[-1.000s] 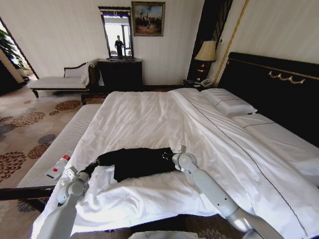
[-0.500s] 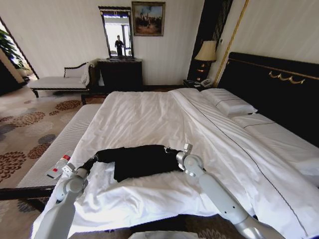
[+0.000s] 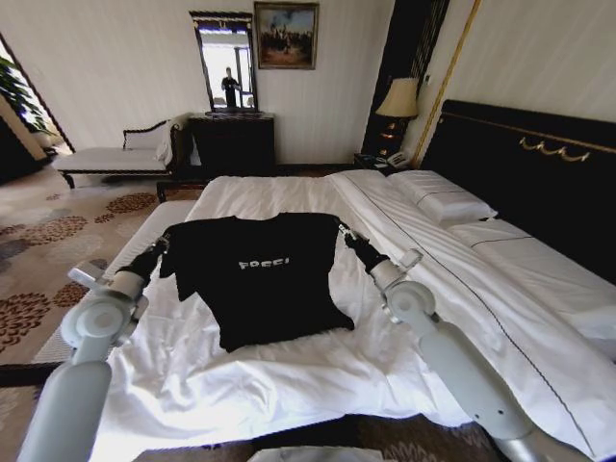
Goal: Fold the clothes on the bed.
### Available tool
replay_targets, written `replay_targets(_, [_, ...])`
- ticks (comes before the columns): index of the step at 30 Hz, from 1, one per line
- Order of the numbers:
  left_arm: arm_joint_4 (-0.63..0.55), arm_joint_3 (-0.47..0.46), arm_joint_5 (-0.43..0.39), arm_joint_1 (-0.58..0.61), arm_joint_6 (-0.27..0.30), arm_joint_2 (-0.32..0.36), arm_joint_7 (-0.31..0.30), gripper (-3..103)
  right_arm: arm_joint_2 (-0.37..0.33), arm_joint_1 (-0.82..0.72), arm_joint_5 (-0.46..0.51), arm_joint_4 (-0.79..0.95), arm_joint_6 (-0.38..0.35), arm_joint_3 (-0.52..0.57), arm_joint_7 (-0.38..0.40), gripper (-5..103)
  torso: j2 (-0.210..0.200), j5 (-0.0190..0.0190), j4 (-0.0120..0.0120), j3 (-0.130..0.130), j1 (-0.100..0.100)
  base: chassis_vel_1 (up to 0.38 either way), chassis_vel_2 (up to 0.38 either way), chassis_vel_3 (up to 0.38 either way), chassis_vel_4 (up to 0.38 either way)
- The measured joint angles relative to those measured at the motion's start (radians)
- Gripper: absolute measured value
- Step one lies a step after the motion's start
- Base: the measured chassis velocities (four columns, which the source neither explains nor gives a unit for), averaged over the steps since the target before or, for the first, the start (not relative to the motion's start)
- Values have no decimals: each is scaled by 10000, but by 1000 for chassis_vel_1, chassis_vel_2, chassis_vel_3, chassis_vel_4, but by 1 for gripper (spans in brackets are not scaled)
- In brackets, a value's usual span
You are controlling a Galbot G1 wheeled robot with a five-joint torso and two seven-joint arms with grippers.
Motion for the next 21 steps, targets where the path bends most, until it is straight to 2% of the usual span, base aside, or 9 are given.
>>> replay_targets(4, [-1323, -1793, -1402, 638, -54, 1024, -169, 2, -1251, -4, 550, 1213, 304, 1256, -866, 0, 5, 3, 1, -3, -5, 0, 0, 0, 0])
replay_targets(6, [-1391, -1965, -1481, 758, -64, 1092, -170, 2, -1348, -27, 550, 1264, 356, 1327, -896, 0, 5, 4, 1, -4, -6, 0, 0, 0, 0])
replay_targets(8, [-1483, -2429, -1517, 1385, -80, 1233, -93, 2, -1695, -244, 476, 1319, 513, 1431, -769, 0, 4, 1, 3, -3, -5, 0, 0, 0, 0])
replay_targets(15, [-1030, -1953, -1124, 1164, -140, 1511, -116, 2, -1897, -29, 115, 693, 488, 961, -401, 0, 1, 1, 2, 1, -2, 0, 0, 0, 0])
replay_targets(18, [-349, -1191, -1143, 208, -162, 2142, -247, 2, -2067, 1227, 466, -66, 300, 120, -163, 0, 1, 0, -1, 0, -2, 0, 0, 0, 0])
replay_targets(20, [132, -741, -1144, -338, -166, 2433, -266, 2, -1985, 2001, 567, -650, 288, -571, -97, 0, 1, 0, -1, 0, -3, 0, 0, 0, 0])
replay_targets(21, [132, -741, -1144, -338, -166, 2433, -266, 2, -1985, 2001, 567, -650, 288, -571, -97, 0, 1, 0, -1, 0, -3, 0, 0, 0, 0])
